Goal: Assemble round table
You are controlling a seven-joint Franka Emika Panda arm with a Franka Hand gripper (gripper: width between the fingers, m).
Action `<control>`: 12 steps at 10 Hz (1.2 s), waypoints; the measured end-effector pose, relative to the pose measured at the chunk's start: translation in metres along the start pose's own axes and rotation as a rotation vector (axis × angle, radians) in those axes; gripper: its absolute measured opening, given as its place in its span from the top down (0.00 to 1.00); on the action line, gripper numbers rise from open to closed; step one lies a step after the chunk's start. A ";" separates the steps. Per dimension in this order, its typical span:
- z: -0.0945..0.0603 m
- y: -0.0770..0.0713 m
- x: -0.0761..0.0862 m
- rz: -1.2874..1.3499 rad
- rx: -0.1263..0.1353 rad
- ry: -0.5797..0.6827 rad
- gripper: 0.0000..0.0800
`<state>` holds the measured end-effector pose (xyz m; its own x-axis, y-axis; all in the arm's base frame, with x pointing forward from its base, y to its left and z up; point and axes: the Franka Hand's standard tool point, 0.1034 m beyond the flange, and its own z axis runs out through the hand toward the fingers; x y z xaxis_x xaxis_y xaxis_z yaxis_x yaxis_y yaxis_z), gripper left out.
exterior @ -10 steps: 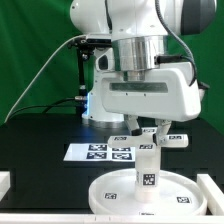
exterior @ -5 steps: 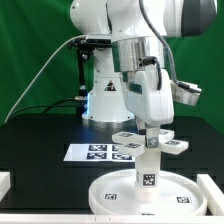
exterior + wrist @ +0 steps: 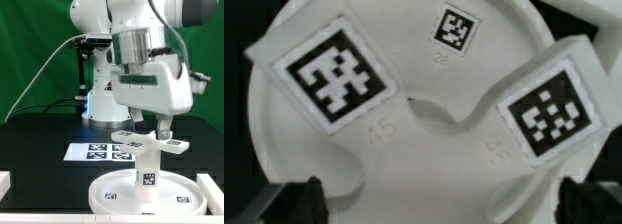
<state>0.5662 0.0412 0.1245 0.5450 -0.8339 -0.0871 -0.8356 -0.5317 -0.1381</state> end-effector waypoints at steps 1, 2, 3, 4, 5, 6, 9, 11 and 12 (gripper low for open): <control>0.000 0.000 0.001 -0.186 -0.002 0.001 0.19; 0.002 0.001 0.001 -0.286 -0.004 -0.002 0.19; 0.002 0.001 0.001 -0.298 -0.004 -0.002 0.19; 0.002 0.001 0.001 -0.369 -0.005 -0.001 0.19; 0.002 0.001 0.001 -0.429 -0.005 -0.001 0.19; 0.002 0.001 0.001 -0.515 -0.006 -0.001 0.19; 0.009 -0.003 -0.005 -1.073 -0.111 0.010 0.19; 0.009 -0.002 -0.002 -1.075 -0.106 0.009 0.19; 0.010 -0.002 -0.003 -1.078 -0.109 0.007 0.19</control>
Offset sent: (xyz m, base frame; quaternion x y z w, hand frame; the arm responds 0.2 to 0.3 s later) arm 0.0000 0.0000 0.0000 0.0000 0.0000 -0.1938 0.9810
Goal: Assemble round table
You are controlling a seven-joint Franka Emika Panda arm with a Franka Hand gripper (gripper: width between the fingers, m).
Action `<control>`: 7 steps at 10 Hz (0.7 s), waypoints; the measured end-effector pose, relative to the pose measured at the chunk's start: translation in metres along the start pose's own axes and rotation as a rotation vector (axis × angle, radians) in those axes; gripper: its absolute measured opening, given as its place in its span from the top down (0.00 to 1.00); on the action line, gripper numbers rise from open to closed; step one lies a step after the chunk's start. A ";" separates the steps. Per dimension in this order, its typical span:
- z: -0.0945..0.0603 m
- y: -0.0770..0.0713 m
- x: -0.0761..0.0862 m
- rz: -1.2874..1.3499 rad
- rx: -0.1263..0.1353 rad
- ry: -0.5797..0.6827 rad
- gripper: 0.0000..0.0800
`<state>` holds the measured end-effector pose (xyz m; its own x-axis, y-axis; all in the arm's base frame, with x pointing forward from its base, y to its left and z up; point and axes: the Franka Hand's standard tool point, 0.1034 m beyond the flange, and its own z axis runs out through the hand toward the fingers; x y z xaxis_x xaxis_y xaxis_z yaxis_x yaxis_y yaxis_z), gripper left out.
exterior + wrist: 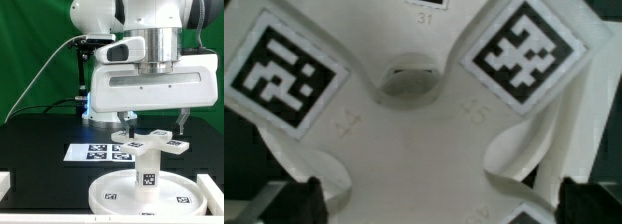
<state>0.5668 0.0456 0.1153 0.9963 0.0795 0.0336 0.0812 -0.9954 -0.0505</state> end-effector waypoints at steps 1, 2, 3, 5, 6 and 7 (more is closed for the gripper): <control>0.004 0.001 -0.003 -0.005 -0.001 -0.004 0.19; 0.008 0.005 -0.006 -0.010 -0.005 0.003 0.19; 0.011 0.007 -0.008 -0.011 -0.007 0.005 0.19; 0.014 0.005 -0.010 -0.013 -0.007 -0.001 0.19; 0.014 0.005 -0.010 -0.012 -0.007 -0.001 0.19; 0.014 0.005 -0.010 0.014 -0.006 -0.001 0.37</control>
Offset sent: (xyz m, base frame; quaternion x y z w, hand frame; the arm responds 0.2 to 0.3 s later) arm -0.0043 -0.0041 -0.0107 0.0033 0.0133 -0.0114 0.9998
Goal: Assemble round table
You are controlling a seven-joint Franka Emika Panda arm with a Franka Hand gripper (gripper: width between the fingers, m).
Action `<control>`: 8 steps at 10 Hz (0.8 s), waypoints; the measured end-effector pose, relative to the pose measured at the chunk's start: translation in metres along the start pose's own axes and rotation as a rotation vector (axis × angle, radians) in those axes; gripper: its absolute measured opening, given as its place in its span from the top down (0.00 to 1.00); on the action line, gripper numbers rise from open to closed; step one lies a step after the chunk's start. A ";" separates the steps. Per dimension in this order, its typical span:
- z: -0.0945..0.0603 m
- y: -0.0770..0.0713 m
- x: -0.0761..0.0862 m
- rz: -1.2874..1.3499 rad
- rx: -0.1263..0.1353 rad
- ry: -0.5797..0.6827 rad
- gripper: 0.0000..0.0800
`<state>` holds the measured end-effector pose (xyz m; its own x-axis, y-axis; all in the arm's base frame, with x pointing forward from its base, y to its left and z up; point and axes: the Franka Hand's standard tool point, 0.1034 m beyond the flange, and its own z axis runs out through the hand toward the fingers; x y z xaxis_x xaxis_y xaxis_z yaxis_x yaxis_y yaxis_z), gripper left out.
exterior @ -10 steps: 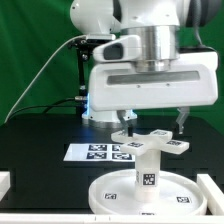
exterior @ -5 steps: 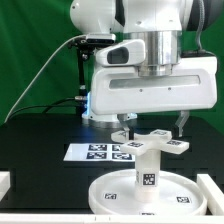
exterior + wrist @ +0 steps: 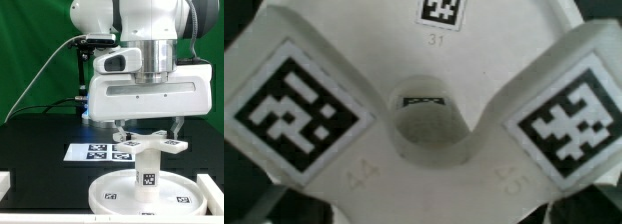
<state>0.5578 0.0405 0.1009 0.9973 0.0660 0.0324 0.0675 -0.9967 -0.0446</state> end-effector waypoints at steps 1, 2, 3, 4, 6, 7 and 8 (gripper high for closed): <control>0.000 0.001 0.000 0.006 -0.001 0.001 0.37; 0.000 0.001 0.000 0.067 0.002 0.001 0.45; 0.000 0.001 0.000 0.153 0.003 0.000 0.45; 0.000 0.000 0.000 0.237 0.003 0.000 0.45; 0.000 -0.001 0.000 0.523 0.002 0.001 0.45; 0.001 0.000 0.000 0.661 0.010 0.003 0.45; 0.001 0.001 0.000 0.817 0.026 0.006 0.45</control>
Offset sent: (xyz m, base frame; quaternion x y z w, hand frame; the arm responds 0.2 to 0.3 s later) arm 0.0000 0.0000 0.0000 0.0000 0.0000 0.1938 0.9810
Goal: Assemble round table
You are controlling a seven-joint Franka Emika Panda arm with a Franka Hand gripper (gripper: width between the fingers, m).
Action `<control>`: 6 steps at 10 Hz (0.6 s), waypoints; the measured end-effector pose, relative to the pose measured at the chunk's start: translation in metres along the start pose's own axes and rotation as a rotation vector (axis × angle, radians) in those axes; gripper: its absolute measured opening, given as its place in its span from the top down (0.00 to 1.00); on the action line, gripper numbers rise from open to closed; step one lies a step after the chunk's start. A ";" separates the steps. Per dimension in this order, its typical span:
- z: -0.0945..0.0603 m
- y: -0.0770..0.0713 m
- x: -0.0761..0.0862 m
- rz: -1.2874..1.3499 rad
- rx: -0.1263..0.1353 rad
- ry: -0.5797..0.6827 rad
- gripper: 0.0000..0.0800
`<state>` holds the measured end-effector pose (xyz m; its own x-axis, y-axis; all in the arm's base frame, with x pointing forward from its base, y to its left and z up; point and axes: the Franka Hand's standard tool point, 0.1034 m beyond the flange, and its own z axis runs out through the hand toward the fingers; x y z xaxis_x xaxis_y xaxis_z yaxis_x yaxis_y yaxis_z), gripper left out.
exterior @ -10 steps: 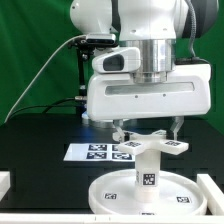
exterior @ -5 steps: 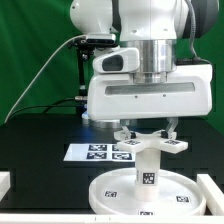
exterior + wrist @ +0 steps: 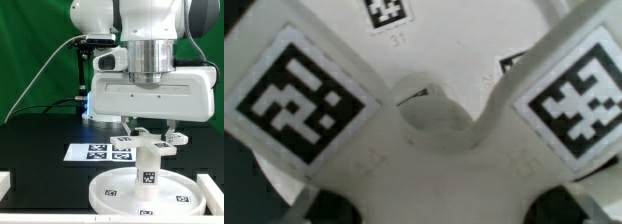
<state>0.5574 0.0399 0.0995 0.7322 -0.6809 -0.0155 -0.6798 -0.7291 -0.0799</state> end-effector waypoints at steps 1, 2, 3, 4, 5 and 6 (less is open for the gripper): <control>0.000 0.000 0.001 0.141 0.013 -0.010 0.45; 0.000 0.000 0.001 0.243 0.023 -0.019 0.45; 0.000 0.001 0.001 0.338 0.027 -0.025 0.45; 0.000 0.001 0.001 0.401 0.030 -0.027 0.45; 0.001 0.001 0.002 0.454 0.035 -0.020 0.45; 0.001 0.001 0.002 0.459 0.035 -0.020 0.45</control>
Offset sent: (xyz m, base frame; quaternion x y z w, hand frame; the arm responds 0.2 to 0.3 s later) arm 0.0037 0.0033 -0.0003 0.0067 -0.0111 0.1925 0.9812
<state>0.5584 0.0380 0.0988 0.3562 -0.9313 -0.0763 -0.9325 -0.3490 -0.0936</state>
